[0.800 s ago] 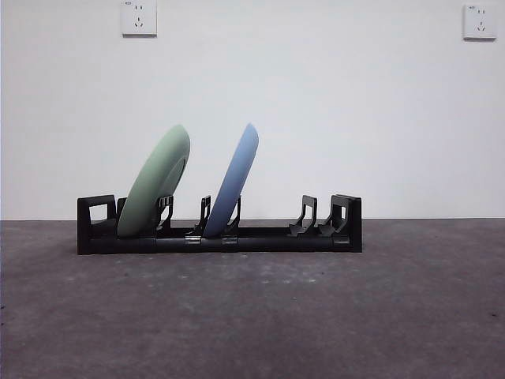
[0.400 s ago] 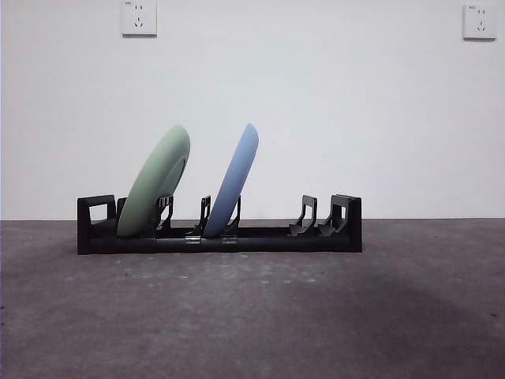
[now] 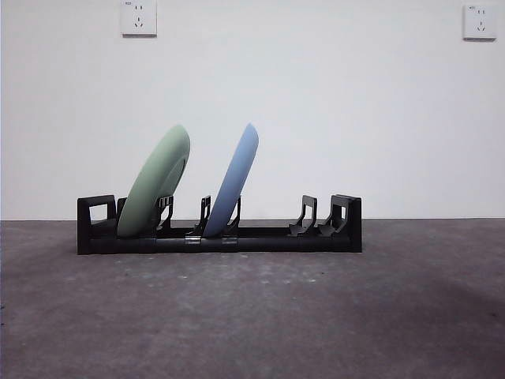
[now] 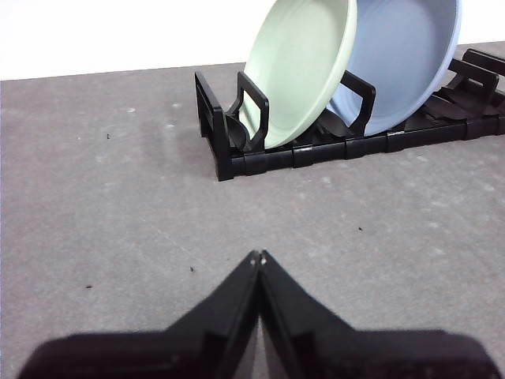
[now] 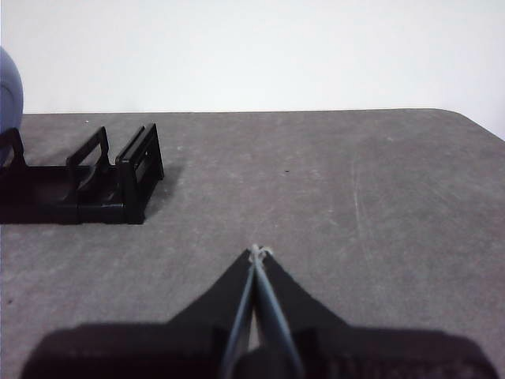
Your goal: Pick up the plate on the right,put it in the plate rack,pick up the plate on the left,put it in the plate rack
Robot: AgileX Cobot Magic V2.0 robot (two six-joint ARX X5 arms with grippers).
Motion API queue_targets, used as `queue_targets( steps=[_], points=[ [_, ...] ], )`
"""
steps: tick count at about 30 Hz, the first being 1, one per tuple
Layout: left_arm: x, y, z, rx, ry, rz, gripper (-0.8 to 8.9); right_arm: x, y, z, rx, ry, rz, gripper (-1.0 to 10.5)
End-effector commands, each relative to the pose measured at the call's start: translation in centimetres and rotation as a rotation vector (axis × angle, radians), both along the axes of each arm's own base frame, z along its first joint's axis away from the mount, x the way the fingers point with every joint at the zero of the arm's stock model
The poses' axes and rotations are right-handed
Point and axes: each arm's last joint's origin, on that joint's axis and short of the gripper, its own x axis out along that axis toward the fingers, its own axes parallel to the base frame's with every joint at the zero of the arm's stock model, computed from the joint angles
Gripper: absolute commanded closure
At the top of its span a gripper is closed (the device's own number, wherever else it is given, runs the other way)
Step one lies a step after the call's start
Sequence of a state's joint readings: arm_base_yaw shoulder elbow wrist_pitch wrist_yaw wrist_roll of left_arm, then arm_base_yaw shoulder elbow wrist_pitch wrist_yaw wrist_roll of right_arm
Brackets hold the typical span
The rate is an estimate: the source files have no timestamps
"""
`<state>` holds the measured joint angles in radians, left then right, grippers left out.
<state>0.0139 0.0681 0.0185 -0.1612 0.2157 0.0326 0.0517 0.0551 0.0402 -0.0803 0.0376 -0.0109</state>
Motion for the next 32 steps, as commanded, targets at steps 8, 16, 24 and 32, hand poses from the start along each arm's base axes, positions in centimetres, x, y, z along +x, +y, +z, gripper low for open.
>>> queue_targets(
  steps=[8,16,24,32],
  points=[
    [0.05,0.01,-0.29,-0.005,0.004,0.004,8.17,-0.27,-0.07,-1.5,-0.021,0.08,-0.015,9.4],
    [0.05,0.01,-0.29,-0.005,0.004,0.004,8.17,-0.26,-0.06,-1.51,-0.022,0.082,-0.013,9.4],
    [0.05,0.01,-0.29,-0.005,0.004,0.004,8.17,-0.26,-0.06,-1.51,-0.022,0.082,-0.013,9.4],
    [0.05,0.01,-0.29,-0.005,0.004,0.004,8.17,-0.26,-0.06,-1.51,-0.022,0.082,-0.013,9.4]
  ],
)
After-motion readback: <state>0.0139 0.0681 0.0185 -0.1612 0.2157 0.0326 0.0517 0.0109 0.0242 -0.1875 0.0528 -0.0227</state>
